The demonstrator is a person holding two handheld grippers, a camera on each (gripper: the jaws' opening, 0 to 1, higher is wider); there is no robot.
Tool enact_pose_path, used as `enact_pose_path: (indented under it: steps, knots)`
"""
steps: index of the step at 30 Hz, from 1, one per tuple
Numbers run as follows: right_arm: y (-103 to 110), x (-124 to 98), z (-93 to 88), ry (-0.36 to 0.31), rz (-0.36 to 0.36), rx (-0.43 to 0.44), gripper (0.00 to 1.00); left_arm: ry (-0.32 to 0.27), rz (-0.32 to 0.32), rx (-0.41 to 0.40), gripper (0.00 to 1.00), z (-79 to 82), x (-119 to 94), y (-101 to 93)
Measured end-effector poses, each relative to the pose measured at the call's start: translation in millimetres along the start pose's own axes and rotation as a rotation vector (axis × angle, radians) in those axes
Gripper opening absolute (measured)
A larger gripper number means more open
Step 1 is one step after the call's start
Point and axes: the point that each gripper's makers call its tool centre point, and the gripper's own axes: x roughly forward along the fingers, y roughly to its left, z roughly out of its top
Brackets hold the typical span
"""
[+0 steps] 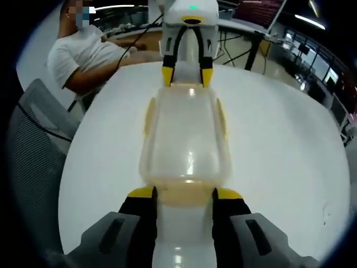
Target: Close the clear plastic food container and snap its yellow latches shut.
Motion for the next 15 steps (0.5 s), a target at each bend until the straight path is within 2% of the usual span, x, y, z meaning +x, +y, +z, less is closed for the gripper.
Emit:
enact_pose_path:
  steps: [15]
  knots:
    - [3.9,-29.5,7.8,-0.010,0.011,-0.010,0.35,-0.007,0.015,0.002,0.32,18.4,-24.1,-3.5]
